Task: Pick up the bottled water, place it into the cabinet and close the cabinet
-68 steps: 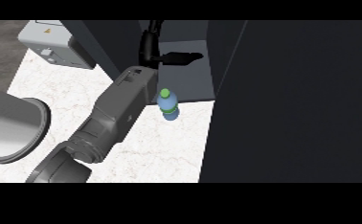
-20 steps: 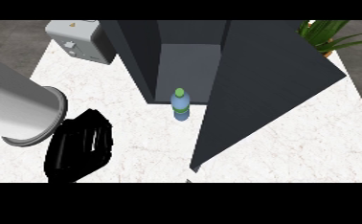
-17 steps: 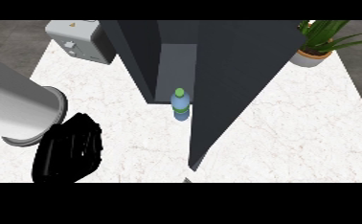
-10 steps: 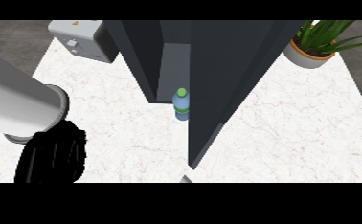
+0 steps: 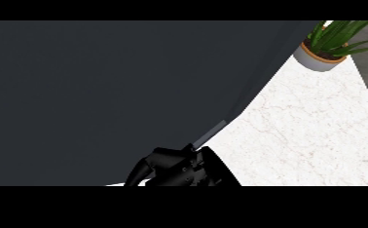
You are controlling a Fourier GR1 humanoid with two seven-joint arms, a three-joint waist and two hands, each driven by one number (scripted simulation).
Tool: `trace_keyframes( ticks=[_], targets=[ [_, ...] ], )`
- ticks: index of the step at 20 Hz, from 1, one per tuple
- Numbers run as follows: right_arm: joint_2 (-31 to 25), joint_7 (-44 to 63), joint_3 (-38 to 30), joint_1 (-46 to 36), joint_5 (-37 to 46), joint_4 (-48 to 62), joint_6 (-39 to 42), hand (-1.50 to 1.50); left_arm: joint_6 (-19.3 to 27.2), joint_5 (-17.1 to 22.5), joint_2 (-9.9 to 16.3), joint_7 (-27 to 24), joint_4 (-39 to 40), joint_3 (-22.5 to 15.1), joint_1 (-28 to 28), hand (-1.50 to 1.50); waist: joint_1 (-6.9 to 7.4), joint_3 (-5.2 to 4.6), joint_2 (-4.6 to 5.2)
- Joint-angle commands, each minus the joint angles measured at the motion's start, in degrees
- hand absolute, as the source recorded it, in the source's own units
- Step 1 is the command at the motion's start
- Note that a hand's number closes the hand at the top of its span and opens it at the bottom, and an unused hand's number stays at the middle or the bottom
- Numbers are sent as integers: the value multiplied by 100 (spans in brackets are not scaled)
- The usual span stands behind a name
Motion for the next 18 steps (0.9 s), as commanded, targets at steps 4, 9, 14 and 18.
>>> trace_keyframes(
  ticks=[4,9,14,18],
  targets=[
    [604,-437,-1718,-1549,-1561,2203,285,150,-283,199,236,55,-145,355,135,150,15,16,47],
    [615,-1338,-2333,-1632,-2421,3413,1014,150,-754,366,382,-78,126,733,434,150,-134,17,8],
    [225,-2277,-2989,-1656,-2537,4503,1849,150,-875,495,409,-80,-94,853,665,150,-93,21,25],
    [78,-2402,-3238,-1945,-2650,5096,2128,150,-839,354,427,-62,49,863,403,150,-85,18,64]
  ],
)
